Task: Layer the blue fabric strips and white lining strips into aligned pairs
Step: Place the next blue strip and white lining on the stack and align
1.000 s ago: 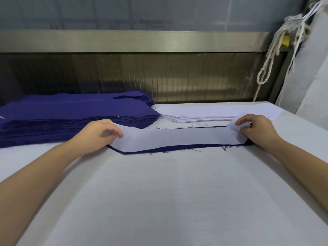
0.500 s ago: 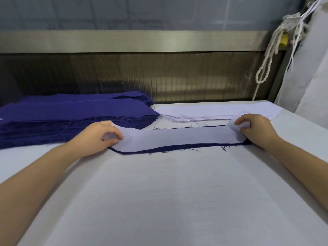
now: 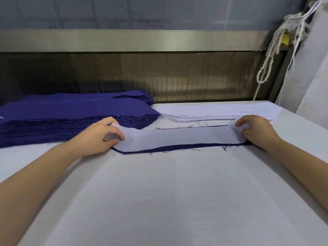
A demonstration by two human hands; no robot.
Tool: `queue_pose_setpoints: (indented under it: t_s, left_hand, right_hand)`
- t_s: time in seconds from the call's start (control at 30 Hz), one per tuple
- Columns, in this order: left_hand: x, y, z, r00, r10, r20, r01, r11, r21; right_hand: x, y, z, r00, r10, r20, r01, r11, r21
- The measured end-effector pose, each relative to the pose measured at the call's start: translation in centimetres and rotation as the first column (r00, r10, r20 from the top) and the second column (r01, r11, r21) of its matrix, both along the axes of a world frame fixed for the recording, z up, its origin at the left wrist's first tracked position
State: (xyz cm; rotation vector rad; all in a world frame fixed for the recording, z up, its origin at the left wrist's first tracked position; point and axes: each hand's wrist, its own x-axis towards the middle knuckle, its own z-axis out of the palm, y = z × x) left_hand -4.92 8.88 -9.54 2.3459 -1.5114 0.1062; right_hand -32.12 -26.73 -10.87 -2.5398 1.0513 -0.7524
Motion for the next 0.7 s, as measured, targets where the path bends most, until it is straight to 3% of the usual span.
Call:
queue_pose_setpoints:
  t_s: [0.3, 0.53, 0.7]
  left_hand:
    - [-0.1, 0.3, 0.2, 0.985, 0.078, 0.153, -0.075, 0.997, -0.025]
    - [-0.1, 0.1, -0.1, 0.954, 0.032, 0.297, -0.009, 0.997, -0.078]
    - [-0.3, 0.0, -0.3, 0.941, -0.009, 0.339, 0.039, 0.996, -0.083]
  right_hand:
    - [0.0, 0.2, 0.1, 0.991, -0.057, -0.121, 0.038, 0.987, -0.158]
    - [0.2, 0.9, 0.3, 0.993, 0.090, -0.082, -0.099, 0.989, -0.112]
    - [0.5, 1.4, 0.1, 0.992, 0.104, -0.077, -0.107, 0.994, -0.032]
